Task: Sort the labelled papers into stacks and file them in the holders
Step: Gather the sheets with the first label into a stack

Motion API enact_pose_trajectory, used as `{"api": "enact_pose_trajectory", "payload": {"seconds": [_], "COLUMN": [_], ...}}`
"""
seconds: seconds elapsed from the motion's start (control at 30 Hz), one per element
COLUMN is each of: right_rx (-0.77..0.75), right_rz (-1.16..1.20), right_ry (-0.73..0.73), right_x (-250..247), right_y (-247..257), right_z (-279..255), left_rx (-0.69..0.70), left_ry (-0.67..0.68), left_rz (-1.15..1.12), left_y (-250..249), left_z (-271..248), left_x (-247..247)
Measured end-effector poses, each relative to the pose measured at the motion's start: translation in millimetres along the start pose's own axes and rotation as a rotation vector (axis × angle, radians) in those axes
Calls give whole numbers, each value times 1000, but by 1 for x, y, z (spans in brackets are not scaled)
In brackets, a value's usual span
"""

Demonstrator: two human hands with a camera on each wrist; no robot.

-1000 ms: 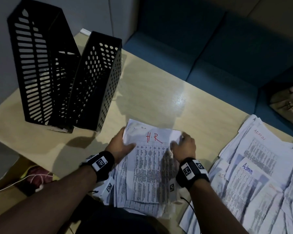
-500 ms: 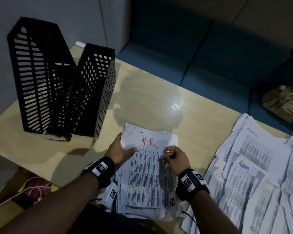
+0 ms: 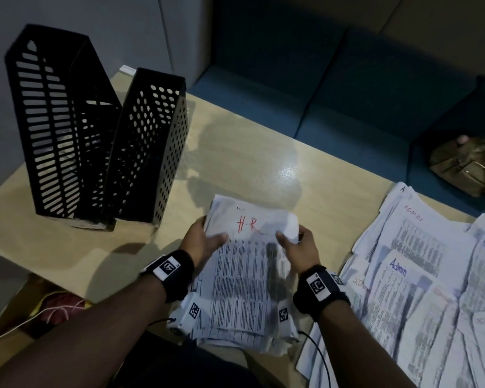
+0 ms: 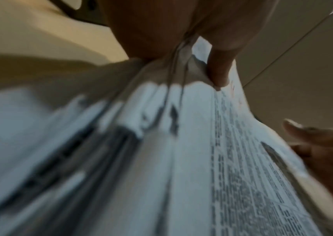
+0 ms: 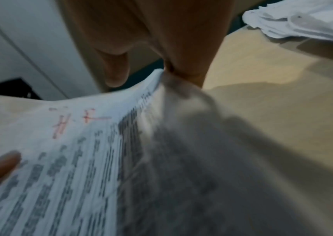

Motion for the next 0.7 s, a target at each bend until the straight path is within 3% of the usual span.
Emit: {"api": "enact_pose_trajectory", "payload": {"seconds": [0.17,0.3,0.4,0.47,0.57,0.7], "right_rx": [-138,-358,-542,-527,-394,-380], "right_rz": [76,79,119,158,180,-40], "right_ry": [44,-243,-418,-446,-328,-236], "right_x": [-18,-43,-54,-51,-38,-41], "right_y": [40,114,147,142,106,79], "right_z": [0,-14,-35,-43,-41,-36], "left_rx": [208,488,627,611,566,624], "left_ry": [-23,-86,-101,-51,17,39], "left_rz": [39,-29,-80,-84,-31,110], "left_y": [-66,-120,-135,-127,-107,-100], "left_z": [-5,-32,-52,-59,-63,-58], "left_x": [-1,7,11,15,25,28]}}
Point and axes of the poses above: each hand's wrist, its own z-axis towards the middle knuckle, its own x-axis out of the palm, y = z × x, the point moved 1 cm from there along z, towards the middle knuckle, and after that the axes turned 2 degrees about x, right-handed, at the moved point
